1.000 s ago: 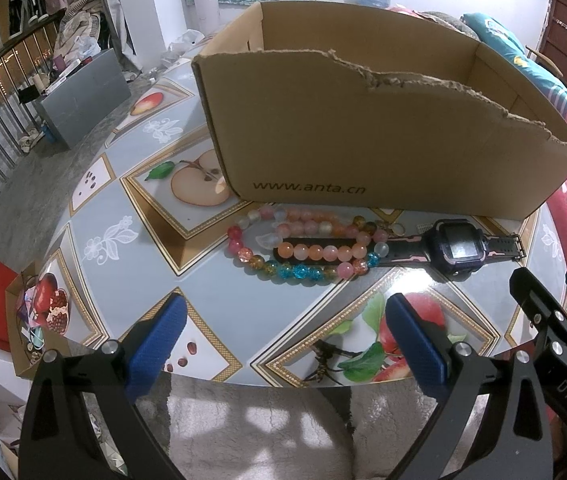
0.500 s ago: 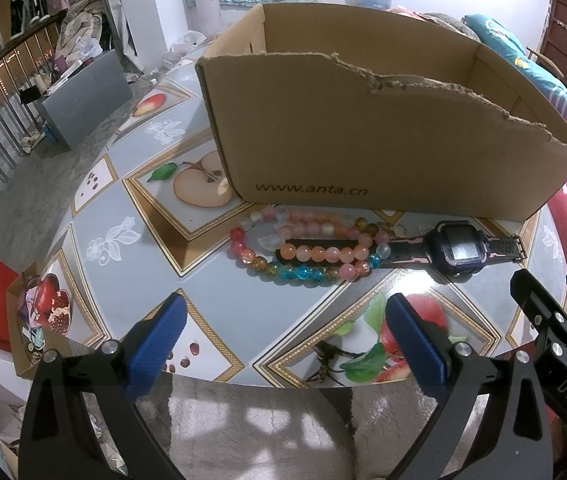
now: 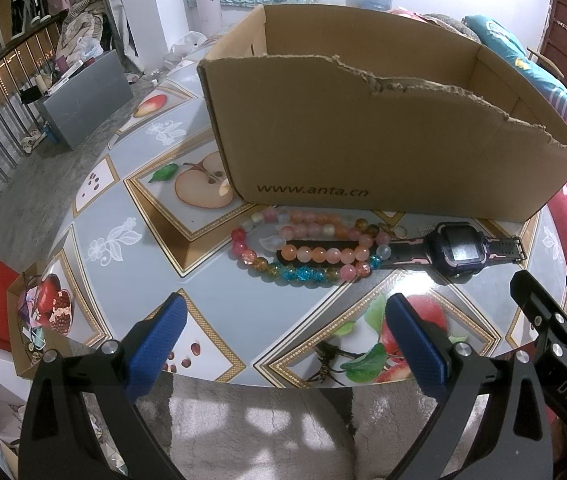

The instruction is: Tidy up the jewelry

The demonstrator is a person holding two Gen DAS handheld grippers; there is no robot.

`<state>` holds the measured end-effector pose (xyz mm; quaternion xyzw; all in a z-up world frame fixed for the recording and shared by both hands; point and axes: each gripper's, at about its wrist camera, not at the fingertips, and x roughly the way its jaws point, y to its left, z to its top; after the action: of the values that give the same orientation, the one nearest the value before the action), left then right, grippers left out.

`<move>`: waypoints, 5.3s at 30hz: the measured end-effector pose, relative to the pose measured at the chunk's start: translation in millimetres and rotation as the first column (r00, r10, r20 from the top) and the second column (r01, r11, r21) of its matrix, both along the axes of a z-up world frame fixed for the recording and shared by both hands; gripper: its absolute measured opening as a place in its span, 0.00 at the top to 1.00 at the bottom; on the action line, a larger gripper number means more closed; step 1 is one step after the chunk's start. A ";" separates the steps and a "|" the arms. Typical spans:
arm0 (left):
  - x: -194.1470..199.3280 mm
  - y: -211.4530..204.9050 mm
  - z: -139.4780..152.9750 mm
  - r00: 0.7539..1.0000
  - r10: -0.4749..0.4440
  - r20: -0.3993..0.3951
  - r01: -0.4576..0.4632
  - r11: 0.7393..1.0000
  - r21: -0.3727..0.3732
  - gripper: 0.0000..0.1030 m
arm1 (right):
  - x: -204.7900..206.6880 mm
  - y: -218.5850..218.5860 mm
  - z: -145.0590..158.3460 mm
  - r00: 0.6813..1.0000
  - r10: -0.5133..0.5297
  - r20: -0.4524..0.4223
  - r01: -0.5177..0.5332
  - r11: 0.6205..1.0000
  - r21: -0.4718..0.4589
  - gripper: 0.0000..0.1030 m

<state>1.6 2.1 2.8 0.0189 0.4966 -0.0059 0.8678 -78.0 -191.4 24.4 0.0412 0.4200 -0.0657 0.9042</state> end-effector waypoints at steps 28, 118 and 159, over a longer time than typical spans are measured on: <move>9.1 20.3 -12.0 1.000 0.008 -0.007 -0.008 1.000 0.000 0.05 | 2.7 1.5 2.7 1.000 0.010 0.002 -0.010 1.000 -0.013 0.08; 37.9 48.5 12.9 0.963 -0.215 0.165 0.242 0.956 -0.165 0.91 | 66.1 44.4 1.0 0.887 0.460 -0.035 -0.410 0.820 0.399 0.94; 265.1 -21.1 49.4 0.969 -0.238 -0.066 0.238 0.971 -0.013 0.88 | 289.3 35.9 19.8 0.872 0.424 -0.245 -0.260 0.824 0.503 0.99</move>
<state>266.6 -19.0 52.1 0.0759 0.5195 -0.1116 0.8437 211.3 -155.5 44.2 0.1620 0.5761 0.1939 0.7773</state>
